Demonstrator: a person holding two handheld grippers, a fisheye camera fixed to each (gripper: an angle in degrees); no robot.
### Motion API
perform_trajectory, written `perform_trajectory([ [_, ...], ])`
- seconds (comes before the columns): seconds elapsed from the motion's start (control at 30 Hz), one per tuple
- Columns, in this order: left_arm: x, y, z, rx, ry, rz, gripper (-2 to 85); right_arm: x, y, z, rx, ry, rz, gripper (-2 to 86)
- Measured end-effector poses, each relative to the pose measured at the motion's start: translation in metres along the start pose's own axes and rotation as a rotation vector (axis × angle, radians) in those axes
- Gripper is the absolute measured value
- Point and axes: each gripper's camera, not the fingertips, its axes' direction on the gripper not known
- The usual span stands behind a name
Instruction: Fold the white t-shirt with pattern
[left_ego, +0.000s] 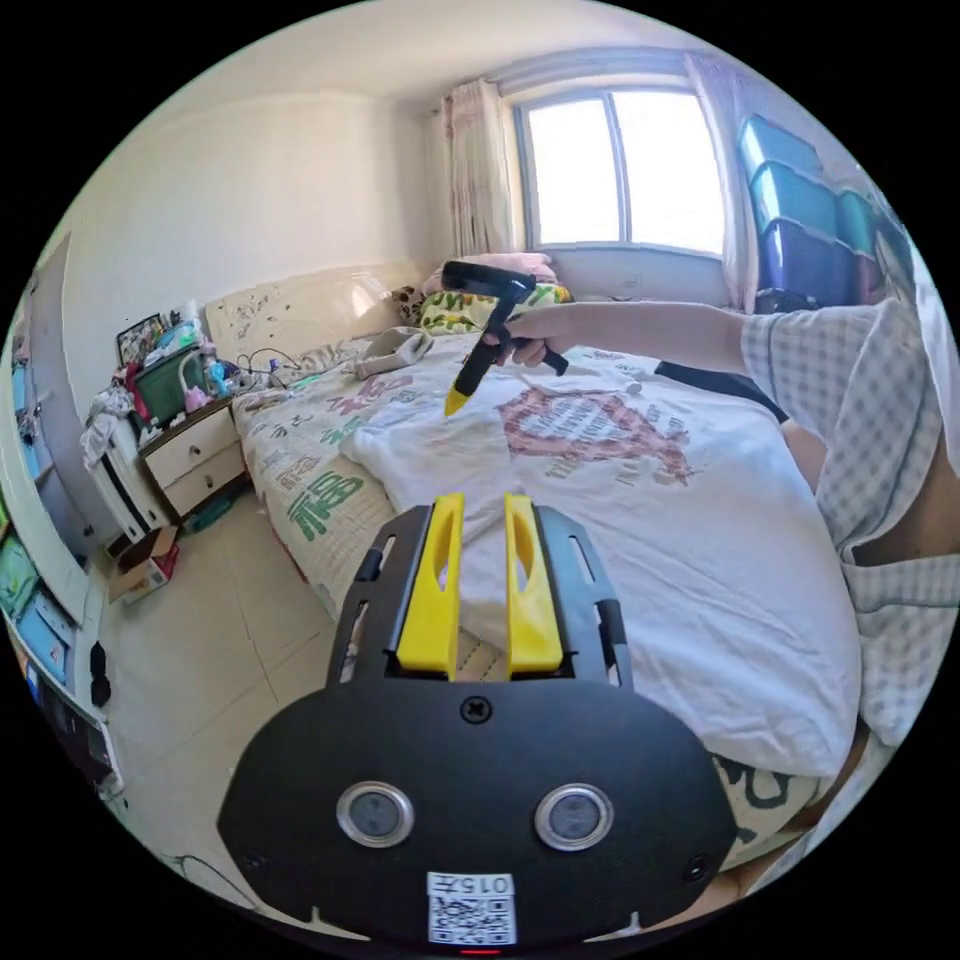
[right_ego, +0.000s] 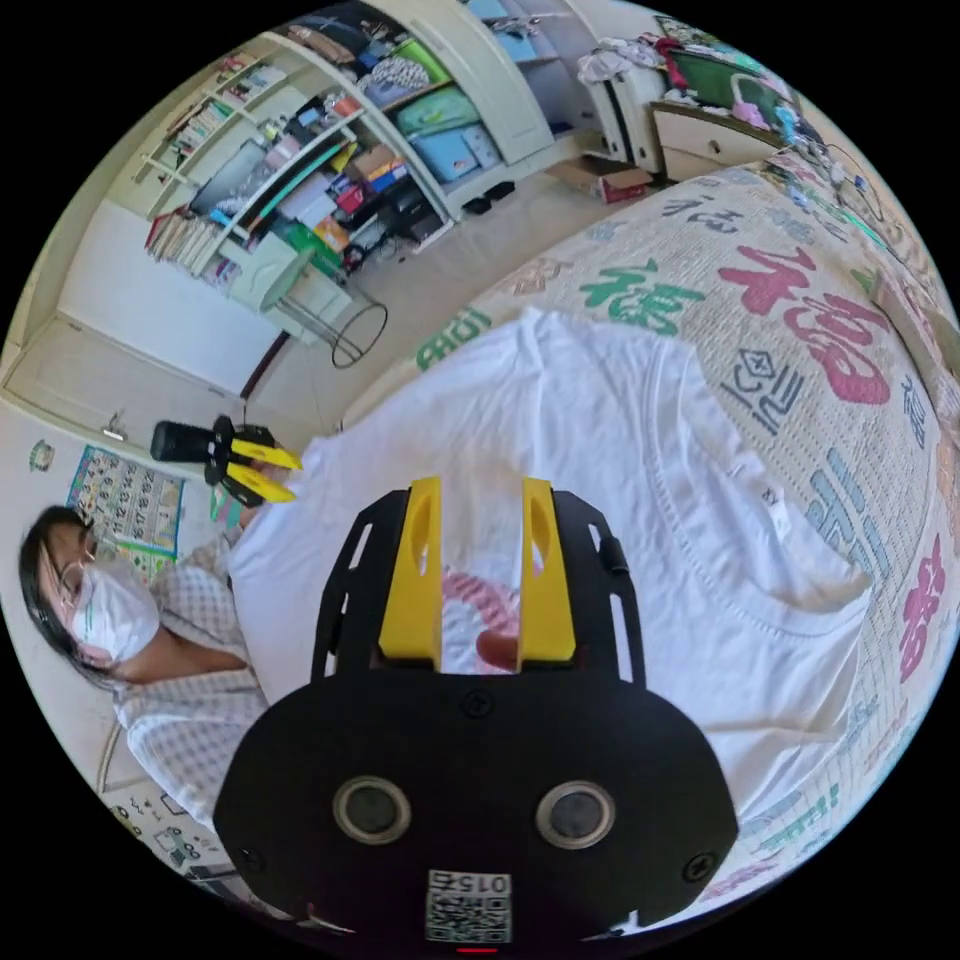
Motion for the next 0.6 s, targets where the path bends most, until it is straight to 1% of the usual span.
perform_trajectory([
  [0.07,0.009,-0.014,0.016,-0.067,-0.023,0.066,4.8,-0.014,0.008,0.005,-0.052,0.059,-0.038,8.2],
  [0.1,0.011,-0.020,0.031,-0.130,-0.028,0.094,3.2,-0.021,0.012,0.005,-0.058,0.102,-0.043,5.6],
  [0.17,0.012,-0.026,0.042,-0.178,-0.012,0.120,1.8,-0.027,0.016,0.000,-0.056,0.117,-0.040,1.0],
  [0.23,0.011,-0.027,0.033,-0.143,-0.002,0.128,1.2,-0.032,0.024,-0.011,-0.018,0.097,-0.039,0.1],
  [0.3,0.005,-0.030,0.014,-0.068,0.062,0.106,1.3,-0.034,0.039,-0.025,0.016,0.045,-0.038,0.3],
  [0.33,0.004,-0.031,0.013,-0.072,0.078,0.110,1.4,-0.034,0.043,-0.027,0.014,0.026,-0.039,0.5],
  [0.37,0.002,-0.035,0.015,-0.117,0.102,0.122,2.0,-0.033,0.052,-0.031,-0.001,0.007,-0.038,2.0],
  [0.4,-0.001,-0.040,0.019,-0.192,0.128,0.129,2.8,-0.032,0.063,-0.039,0.009,0.031,-0.028,4.3],
  [0.43,-0.004,-0.042,0.020,-0.219,0.131,0.119,3.4,-0.031,0.069,-0.045,0.028,0.051,-0.025,5.2],
  [0.47,-0.010,-0.048,0.016,-0.237,0.123,0.105,4.7,-0.028,0.084,-0.060,0.086,0.092,-0.015,7.1],
  [0.53,-0.026,-0.062,-0.001,-0.184,0.088,0.075,5.7,-0.018,0.106,-0.085,0.192,0.195,0.030,8.2],
  [0.6,-0.060,-0.093,-0.011,-0.093,0.040,-0.026,6.8,0.000,0.132,-0.108,0.281,0.389,0.118,9.3],
])
